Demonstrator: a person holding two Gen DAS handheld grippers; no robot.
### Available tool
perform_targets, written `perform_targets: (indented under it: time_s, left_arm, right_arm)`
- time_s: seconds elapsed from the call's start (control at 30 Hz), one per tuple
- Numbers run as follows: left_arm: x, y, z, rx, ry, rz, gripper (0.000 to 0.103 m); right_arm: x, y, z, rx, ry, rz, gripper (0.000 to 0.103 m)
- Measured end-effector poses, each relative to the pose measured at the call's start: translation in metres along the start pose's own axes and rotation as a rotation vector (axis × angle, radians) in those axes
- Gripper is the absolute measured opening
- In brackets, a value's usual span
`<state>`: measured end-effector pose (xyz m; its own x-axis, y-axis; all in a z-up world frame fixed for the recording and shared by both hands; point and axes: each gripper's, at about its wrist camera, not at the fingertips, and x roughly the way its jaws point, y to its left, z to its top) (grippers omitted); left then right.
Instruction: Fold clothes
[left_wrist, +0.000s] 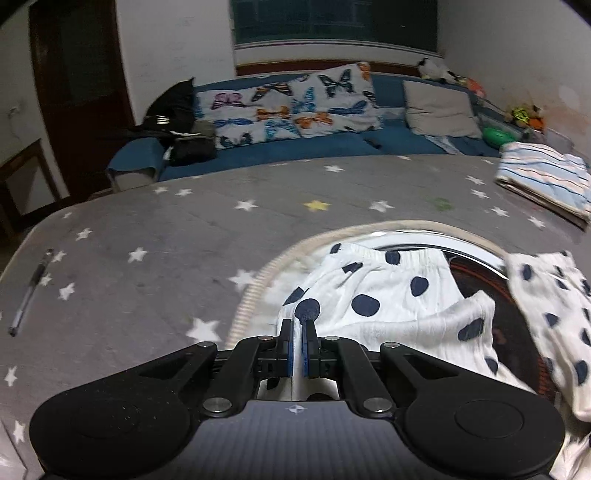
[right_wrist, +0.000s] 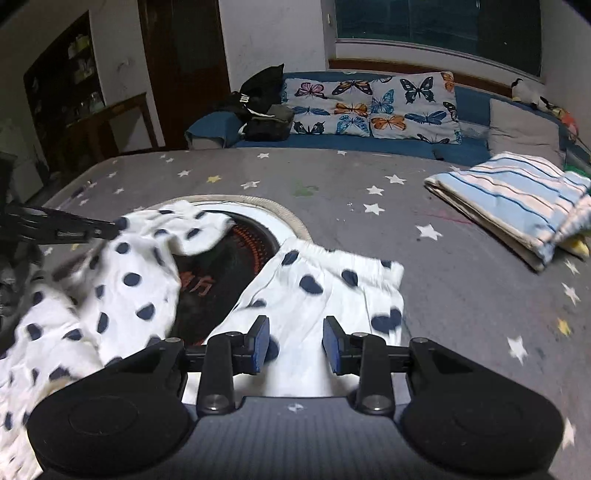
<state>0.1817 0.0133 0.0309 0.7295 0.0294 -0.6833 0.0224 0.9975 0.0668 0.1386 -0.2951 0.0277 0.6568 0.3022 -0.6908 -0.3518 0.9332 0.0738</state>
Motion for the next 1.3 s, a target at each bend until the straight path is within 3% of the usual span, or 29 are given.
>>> perform_targets:
  time_s: [0.23, 0.4, 0.53, 0.7, 1.07, 1.2, 1.3]
  left_arm:
    - [0.007, 0.037, 0.003, -0.093, -0.033, 0.077, 0.005]
    - [0.021, 0.056, 0.0, -0.124, -0.009, 0.138, 0.005]
    - [0.025, 0.062, 0.004, -0.153, -0.004, 0.134, 0.01]
    - [0.022, 0.057, 0.014, -0.112, -0.019, 0.131, 0.011]
    - [0.013, 0.032, 0.042, -0.027, -0.105, 0.059, 0.011]
    - [0.031, 0.023, 0.047, -0.013, -0.029, -0.085, 0.011]
    - [0.052, 0.014, 0.047, 0.012, 0.013, -0.112, 0.011]
  right_arm:
    - [0.036, -0.01, 0.011, -0.015, 0.028, -0.016, 0.038]
    - [0.054, -0.016, 0.022, -0.038, 0.02, -0.042, 0.041]
    - [0.071, -0.024, 0.036, -0.032, 0.013, -0.051, 0.048]
    - [0.091, -0.029, 0.053, -0.034, 0.002, -0.063, 0.051]
    - [0.114, -0.041, 0.075, -0.025, -0.009, -0.047, 0.052]
    - [0.115, -0.042, 0.075, -0.035, -0.015, -0.04, 0.053]
    - [0.115, -0.041, 0.076, -0.039, -0.014, -0.038, 0.053]
